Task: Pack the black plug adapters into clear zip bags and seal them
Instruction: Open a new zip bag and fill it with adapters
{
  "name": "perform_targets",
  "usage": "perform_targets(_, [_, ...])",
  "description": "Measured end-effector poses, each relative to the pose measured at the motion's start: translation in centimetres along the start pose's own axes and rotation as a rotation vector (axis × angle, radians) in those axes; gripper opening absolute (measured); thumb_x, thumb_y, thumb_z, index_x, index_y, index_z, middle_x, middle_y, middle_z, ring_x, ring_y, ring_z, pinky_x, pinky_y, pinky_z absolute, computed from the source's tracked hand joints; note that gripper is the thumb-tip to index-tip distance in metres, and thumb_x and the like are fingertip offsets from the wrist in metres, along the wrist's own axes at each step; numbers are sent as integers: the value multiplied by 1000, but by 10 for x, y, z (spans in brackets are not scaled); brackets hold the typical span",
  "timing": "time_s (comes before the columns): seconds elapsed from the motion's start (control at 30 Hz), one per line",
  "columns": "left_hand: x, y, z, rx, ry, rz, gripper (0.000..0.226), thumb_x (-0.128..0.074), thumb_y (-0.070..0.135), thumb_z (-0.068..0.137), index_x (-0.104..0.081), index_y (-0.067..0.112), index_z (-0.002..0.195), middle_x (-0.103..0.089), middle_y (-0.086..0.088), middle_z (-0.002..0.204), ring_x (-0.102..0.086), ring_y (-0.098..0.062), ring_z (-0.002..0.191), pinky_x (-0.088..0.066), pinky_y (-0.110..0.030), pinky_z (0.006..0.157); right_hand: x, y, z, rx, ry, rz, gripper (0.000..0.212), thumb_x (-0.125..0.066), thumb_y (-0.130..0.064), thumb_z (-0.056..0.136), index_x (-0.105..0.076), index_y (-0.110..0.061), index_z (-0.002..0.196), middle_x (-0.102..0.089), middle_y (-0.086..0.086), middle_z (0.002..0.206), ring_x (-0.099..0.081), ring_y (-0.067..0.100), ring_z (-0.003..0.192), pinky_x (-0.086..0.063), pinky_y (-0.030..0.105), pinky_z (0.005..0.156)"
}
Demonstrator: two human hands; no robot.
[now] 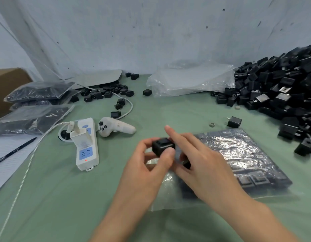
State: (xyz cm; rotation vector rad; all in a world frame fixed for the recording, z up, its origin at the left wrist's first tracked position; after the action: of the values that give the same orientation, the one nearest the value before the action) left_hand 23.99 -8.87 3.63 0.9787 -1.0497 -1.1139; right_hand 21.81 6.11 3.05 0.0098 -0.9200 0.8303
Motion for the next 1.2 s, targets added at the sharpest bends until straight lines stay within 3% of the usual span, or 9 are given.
perform_targets(0.13, [30,-7,9,28,242,83,40,-74,53,76,-56,30,103,-74,7,95,-71,-11,87,-52,-28,77,6,19,3,-345,46,401,40,-57,-47,93,-56,-43,133,-62,-21,99,-58,5,72,-45,17,63])
perform_targets(0.23, [50,-24,12,104,303,221,11,-61,47,89,-53,42,95,-69,14,85,-65,-7,76,-49,-30,72,10,37,3,-715,173,792,15,-61,-29,98,-74,-33,104,-66,-15,78,-56,1,65,-44,14,62])
perform_targets(0.33, [62,-38,14,182,286,284,18,-59,54,90,-57,36,86,-65,10,76,-63,-13,68,-53,-36,66,10,47,6,-1030,255,1319,13,-63,-18,96,-72,-12,102,-67,8,92,-65,13,82,-57,26,75])
perform_targets(0.47, [68,-42,16,252,312,263,38,-72,55,78,-55,24,91,-72,7,79,-70,-13,57,-47,-16,48,15,52,10,-1167,322,1732,30,-56,-12,93,-61,4,118,-52,19,120,-64,28,111,-59,35,89])
perform_targets(0.63, [63,-48,15,239,177,385,20,-61,52,89,-53,39,101,-68,18,87,-60,-8,62,-50,-34,68,15,52,9,-1139,345,1674,28,-53,-3,95,-57,5,121,-57,28,131,-65,33,116,-62,34,81])
perform_targets(0.8, [61,-47,2,198,-143,546,29,-42,45,97,-37,56,123,-48,40,111,-46,24,100,-36,-6,87,16,49,10,-1059,343,1401,19,-62,-7,95,-61,-6,114,-68,21,117,-75,25,96,-60,26,75])
perform_targets(0.87, [59,-46,1,99,-272,734,46,-49,44,97,-27,51,137,-40,37,123,-41,18,112,-31,-5,94,17,48,10,-1027,345,1320,27,-63,-9,95,-59,-10,122,-71,16,114,-75,22,92,-60,24,71])
perform_targets(1.0, [55,-46,3,-43,-288,814,44,-68,53,84,-53,41,124,-53,32,111,-45,6,108,-40,-23,97,19,49,9,-1019,359,1243,34,-61,-10,95,-57,-11,129,-73,12,111,-75,22,90,-61,26,70])
perform_targets(1.2, [51,-46,2,-53,-385,739,44,-69,65,74,-53,58,115,-52,31,107,-45,5,106,-34,-20,97,17,53,9,-1006,338,1218,35,-60,-12,96,-56,-12,131,-74,9,109,-75,21,91,-61,28,72])
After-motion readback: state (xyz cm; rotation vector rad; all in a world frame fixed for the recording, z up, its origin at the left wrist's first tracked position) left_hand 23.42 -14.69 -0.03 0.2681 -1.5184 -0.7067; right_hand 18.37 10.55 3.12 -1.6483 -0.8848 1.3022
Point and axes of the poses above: each hand's wrist, its own z-axis towards the middle knuckle, its own x-axis out of the back of the hand, y = z × x, the point moved 2 cm from there along z, towards the middle knuckle
